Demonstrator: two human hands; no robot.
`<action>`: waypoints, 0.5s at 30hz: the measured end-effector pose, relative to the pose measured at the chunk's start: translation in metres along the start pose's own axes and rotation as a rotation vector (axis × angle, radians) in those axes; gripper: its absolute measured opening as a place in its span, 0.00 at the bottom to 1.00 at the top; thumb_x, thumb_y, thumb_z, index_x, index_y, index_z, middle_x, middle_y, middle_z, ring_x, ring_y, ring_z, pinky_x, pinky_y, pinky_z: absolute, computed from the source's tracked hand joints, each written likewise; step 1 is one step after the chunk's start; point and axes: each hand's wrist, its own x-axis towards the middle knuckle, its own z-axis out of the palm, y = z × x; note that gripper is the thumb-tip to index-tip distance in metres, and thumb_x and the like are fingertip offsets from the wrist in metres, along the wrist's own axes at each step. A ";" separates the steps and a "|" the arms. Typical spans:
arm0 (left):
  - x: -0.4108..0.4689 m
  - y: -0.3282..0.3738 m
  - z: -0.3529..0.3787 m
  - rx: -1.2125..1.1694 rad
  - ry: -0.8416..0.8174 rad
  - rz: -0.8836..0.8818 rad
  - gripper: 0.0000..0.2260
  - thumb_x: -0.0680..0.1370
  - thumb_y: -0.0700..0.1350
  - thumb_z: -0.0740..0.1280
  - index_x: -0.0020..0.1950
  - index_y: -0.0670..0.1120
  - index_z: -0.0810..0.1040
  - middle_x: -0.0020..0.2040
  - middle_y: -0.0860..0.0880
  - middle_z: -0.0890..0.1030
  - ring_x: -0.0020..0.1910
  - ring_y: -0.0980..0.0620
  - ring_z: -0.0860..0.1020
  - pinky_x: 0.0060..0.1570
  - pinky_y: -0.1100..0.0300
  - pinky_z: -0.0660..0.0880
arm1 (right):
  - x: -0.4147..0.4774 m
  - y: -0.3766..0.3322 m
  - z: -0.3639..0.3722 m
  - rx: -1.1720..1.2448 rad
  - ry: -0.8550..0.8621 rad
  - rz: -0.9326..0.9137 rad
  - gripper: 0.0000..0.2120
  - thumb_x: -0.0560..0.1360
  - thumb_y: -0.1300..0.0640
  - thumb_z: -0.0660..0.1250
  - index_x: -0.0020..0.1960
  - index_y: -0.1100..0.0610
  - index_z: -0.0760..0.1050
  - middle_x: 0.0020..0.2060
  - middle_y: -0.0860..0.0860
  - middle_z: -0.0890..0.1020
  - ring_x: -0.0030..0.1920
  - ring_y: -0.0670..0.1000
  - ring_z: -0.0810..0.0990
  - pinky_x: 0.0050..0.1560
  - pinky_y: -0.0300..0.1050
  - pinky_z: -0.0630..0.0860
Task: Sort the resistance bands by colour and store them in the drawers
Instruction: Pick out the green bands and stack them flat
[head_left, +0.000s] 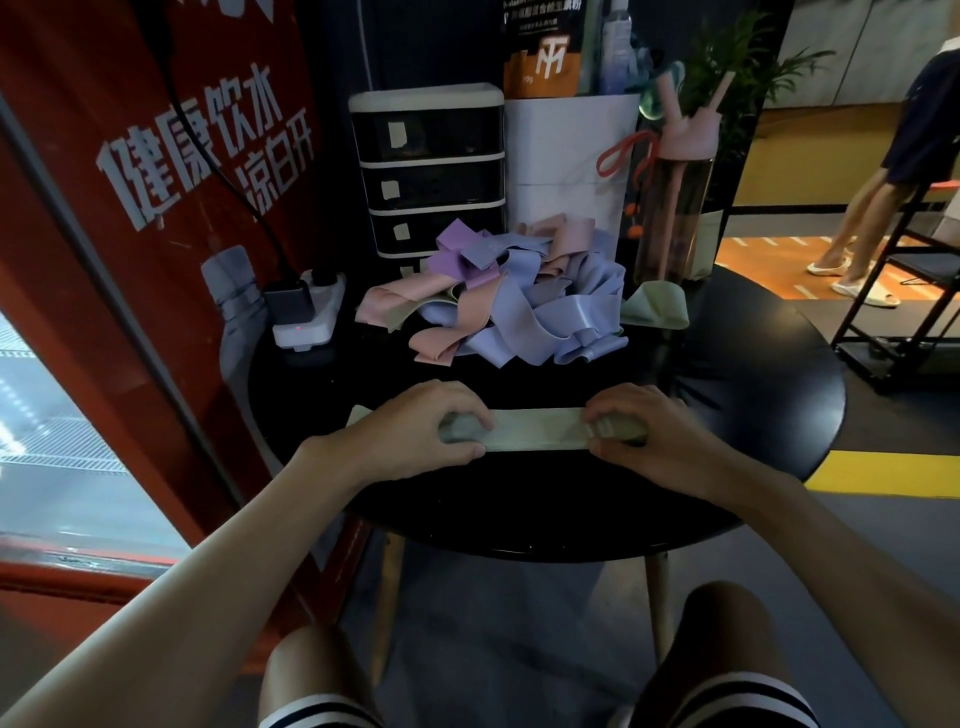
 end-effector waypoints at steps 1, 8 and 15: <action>0.000 0.000 0.000 0.006 0.000 -0.001 0.12 0.75 0.49 0.75 0.57 0.54 0.81 0.58 0.57 0.77 0.59 0.59 0.73 0.63 0.56 0.71 | 0.001 0.000 0.000 -0.016 -0.010 0.002 0.12 0.71 0.45 0.72 0.52 0.36 0.74 0.56 0.36 0.75 0.61 0.45 0.71 0.67 0.59 0.64; 0.003 -0.003 -0.002 0.020 -0.070 -0.004 0.16 0.75 0.53 0.73 0.62 0.56 0.77 0.59 0.58 0.75 0.60 0.59 0.72 0.61 0.59 0.71 | 0.008 -0.015 -0.014 -0.155 -0.182 0.075 0.10 0.72 0.40 0.68 0.52 0.37 0.73 0.58 0.36 0.72 0.65 0.45 0.65 0.67 0.53 0.58; 0.007 -0.018 -0.037 -0.016 0.148 -0.084 0.07 0.78 0.49 0.71 0.54 0.52 0.82 0.51 0.60 0.79 0.52 0.62 0.76 0.53 0.62 0.73 | 0.070 -0.078 0.004 0.041 -0.024 -0.074 0.18 0.77 0.44 0.65 0.61 0.55 0.76 0.55 0.46 0.77 0.59 0.51 0.75 0.59 0.48 0.71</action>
